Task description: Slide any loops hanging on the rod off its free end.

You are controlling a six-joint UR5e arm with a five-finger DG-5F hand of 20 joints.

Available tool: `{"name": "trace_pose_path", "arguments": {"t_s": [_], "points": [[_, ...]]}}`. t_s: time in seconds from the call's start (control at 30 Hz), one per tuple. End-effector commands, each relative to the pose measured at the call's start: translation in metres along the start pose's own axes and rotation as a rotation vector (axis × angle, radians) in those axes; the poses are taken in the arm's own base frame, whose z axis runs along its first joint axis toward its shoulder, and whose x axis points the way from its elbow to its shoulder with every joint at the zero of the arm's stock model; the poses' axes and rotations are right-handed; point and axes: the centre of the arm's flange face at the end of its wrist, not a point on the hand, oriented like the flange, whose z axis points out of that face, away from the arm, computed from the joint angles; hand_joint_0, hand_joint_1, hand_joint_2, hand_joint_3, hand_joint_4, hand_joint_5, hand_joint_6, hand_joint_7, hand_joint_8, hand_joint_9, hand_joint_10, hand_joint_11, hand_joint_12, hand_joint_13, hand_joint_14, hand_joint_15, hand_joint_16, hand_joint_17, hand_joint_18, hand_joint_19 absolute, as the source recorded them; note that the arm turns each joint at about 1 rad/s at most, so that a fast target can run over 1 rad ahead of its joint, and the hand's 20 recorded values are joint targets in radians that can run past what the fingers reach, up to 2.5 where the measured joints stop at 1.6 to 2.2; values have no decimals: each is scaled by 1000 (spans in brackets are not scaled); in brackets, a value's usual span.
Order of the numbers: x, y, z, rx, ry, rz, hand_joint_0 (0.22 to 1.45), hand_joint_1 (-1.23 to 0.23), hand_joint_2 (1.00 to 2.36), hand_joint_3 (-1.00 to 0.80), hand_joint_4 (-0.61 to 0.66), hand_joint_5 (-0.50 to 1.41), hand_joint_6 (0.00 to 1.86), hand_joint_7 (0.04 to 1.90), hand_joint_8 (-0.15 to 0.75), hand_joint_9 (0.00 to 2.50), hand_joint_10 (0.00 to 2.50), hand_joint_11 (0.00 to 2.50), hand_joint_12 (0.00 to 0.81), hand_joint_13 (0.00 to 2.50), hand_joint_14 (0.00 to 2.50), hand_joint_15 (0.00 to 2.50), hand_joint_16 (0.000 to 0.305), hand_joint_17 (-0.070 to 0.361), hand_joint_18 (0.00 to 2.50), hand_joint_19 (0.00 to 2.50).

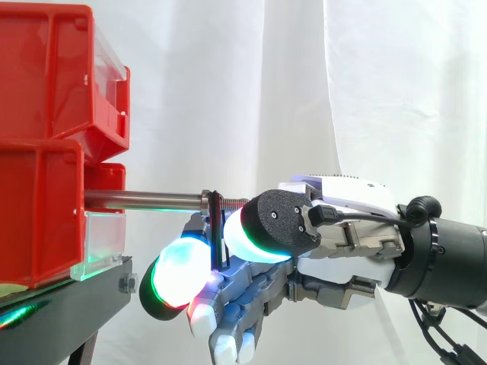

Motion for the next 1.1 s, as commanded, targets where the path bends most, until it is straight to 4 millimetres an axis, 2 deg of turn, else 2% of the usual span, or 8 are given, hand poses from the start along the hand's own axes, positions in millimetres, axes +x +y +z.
{"name": "trace_pose_path", "arguments": {"t_s": [0.0, 0.3, 1.07], "points": [[1, 0, 0, 2, 2, 0, 566, -710, 1001, -494, 172, -180, 733, 974, 286, 923, 15, 416, 274, 1158, 14, 355, 44, 99, 1073, 483], [3, 1, 0, 0, 5, 1, 574, -714, 1002, -474, 168, -190, 779, 931, 285, 923, 13, 416, 274, 1165, 15, 361, 43, 98, 1074, 484], [13, 4, -1, -7, 23, 5, 585, -749, 1001, -490, 167, -187, 746, 950, 281, 919, 13, 418, 270, 1170, 13, 365, 43, 97, 1077, 487]]}}
